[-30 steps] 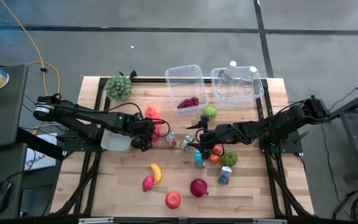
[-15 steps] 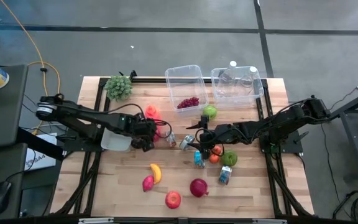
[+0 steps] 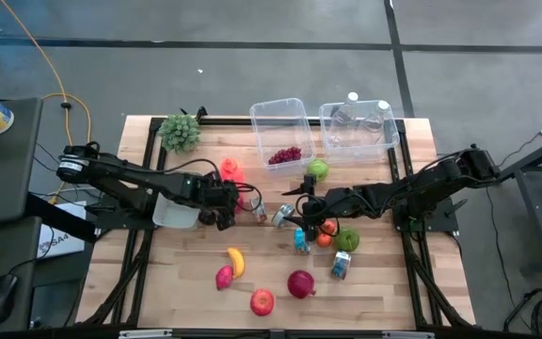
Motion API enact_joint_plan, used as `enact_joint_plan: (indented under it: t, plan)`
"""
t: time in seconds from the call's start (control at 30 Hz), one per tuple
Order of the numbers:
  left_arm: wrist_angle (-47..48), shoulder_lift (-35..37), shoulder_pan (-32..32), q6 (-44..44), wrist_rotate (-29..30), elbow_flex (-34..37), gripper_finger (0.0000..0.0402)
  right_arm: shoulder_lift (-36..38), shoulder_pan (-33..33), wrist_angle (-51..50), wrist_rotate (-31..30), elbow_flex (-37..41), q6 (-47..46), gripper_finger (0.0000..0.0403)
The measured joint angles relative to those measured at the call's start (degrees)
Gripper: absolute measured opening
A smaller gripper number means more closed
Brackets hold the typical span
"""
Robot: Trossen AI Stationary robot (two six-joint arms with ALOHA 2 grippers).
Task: Pick & Place Food Item
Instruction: Put the top red apple into the left transparent bin
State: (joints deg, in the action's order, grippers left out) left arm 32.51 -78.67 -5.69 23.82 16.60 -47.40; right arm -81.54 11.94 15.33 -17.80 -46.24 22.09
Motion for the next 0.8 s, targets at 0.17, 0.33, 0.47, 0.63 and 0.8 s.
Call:
enact_joint_plan:
  t: [0.17,0.33,0.47,0.63,0.8]
  plan:
    - [-1.3,-0.7,-0.1,0.6,-0.1,0.0,0.0338,0.0,0.0,0.0,0.0,0.0,0.0,0.0307]
    - [-2.1,-3.8,-0.1,0.7,1.2,-0.2,0.0338,0.0,0.0,0.0,0.0,0.0,0.0,0.0307]
    - [-3.5,-5.5,-0.1,0.2,1.6,-0.2,0.0338,0.0,0.0,-0.1,0.0,0.0,0.0,0.0307]
    - [-3.6,-5.4,-0.1,0.3,1.5,-0.1,0.0337,0.0,0.0,-0.1,0.0,0.0,0.0,0.0307]
    - [-3.5,-5.4,-0.1,1.9,1.3,-0.1,0.0311,0.0,0.0,-0.1,0.0,0.0,0.0,0.0307]
